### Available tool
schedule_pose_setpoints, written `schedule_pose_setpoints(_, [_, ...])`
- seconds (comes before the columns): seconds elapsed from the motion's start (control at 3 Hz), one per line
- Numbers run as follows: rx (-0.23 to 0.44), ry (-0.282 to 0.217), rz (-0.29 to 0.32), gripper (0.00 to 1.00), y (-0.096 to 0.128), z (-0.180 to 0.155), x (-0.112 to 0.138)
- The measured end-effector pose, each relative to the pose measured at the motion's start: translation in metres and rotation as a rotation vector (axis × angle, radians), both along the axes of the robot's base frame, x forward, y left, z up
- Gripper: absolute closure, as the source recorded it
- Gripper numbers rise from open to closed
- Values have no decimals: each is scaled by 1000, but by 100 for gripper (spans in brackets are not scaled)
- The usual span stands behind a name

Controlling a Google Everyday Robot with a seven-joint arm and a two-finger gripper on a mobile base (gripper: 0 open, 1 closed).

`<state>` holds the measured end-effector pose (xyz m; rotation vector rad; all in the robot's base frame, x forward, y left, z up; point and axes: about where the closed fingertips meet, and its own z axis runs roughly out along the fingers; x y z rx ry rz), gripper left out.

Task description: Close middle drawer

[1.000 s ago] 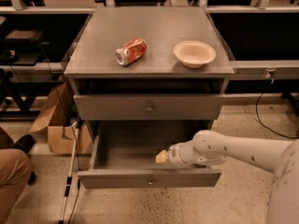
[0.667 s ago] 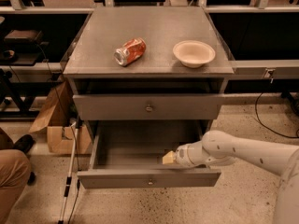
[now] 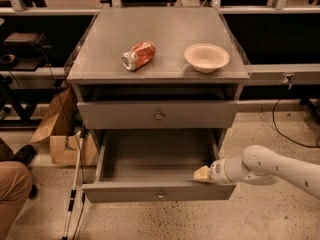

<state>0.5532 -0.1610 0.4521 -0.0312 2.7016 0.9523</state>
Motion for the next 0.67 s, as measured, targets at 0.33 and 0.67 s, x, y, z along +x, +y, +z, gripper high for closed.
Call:
schedule_pose_setpoints(0.33, [4, 12, -18, 100, -26, -3, -10])
schedule_pose_setpoints(0.67, [16, 22, -36, 100, -49, -6, -18])
